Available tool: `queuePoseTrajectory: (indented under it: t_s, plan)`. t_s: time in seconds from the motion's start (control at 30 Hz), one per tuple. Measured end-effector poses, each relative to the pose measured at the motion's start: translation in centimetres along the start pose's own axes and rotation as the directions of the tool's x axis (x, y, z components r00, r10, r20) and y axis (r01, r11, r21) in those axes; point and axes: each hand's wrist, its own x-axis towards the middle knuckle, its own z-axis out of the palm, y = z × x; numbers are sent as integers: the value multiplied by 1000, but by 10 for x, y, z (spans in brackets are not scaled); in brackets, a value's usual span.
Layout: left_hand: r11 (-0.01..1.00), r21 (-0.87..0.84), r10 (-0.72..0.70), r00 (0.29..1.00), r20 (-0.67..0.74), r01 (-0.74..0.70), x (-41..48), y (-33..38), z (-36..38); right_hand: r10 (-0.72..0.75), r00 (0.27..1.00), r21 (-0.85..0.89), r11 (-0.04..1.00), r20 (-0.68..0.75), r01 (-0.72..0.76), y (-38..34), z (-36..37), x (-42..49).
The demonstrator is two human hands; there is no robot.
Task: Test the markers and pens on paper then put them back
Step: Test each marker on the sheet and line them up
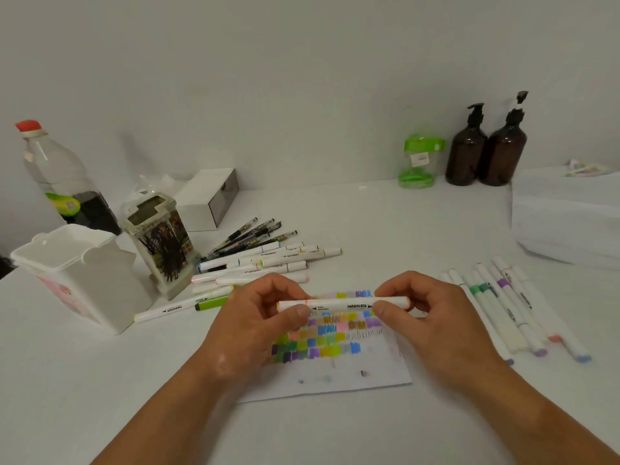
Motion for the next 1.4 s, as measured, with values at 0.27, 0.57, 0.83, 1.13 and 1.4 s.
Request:
queuePoseTrajectory:
  t_s: [0.27, 0.57, 0.83, 1.13, 1.4]
  plan:
    - [759, 557, 281, 942, 184, -336, -12, 1, 19, 55, 991, 403, 910, 122, -100, -15, 8, -5]
    - [692, 565, 346, 893, 288, -450, -16, 10, 35, 28, 952, 351, 926, 303, -139, -9, 19, -10]
    - [613, 748, 175, 967, 187, -256, -10, -8, 25, 146, 972, 520, 825, 186, -224, -5, 17, -7]
    - [509, 835, 29, 973, 227, -210, -5, -14, 17, 214, 958, 111, 965, 191, -238, -3, 18, -10]
    - [492, 854, -14, 979, 201, -168, -5, -15, 17, 239, 956, 25, 969, 171, -246, -5, 17, -10]
